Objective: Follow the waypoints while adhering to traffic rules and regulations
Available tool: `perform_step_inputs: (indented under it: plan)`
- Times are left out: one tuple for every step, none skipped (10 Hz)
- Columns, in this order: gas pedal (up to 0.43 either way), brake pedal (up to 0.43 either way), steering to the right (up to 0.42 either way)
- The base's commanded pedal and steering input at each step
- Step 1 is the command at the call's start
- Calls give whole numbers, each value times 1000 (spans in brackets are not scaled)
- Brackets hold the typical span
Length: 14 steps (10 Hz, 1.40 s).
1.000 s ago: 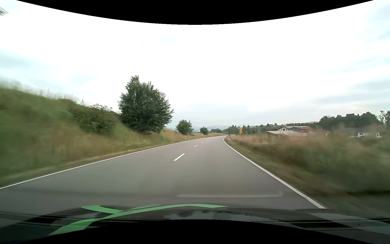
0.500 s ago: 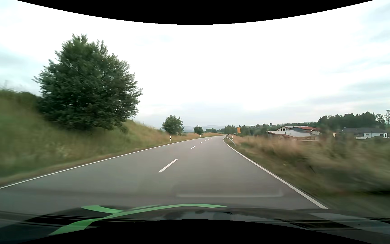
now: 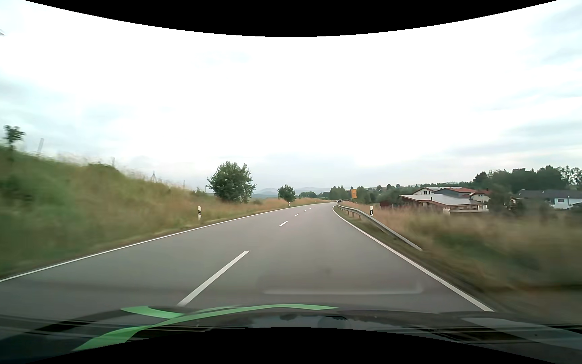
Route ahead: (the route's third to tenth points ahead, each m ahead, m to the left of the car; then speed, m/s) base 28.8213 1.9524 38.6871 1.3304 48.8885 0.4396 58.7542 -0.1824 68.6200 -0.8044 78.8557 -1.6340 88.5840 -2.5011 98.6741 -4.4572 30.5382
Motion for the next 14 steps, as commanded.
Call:
perform_step_inputs:
  plan:
    - [177, 0, 9]
    - [177, 0, 9]
    - [189, 0, 9]
    - [209, 0, 9]
    - [209, 0, 10]
    - [197, 0, 10]
    - [169, 0, 10]
    - [157, 0, 10]
    - [157, 0, 10]
    - [157, 0, 10]
    - [157, 0, 10]
    - [138, 0, 10]
    - [118, 0, 9]
    - [110, 0, 9]
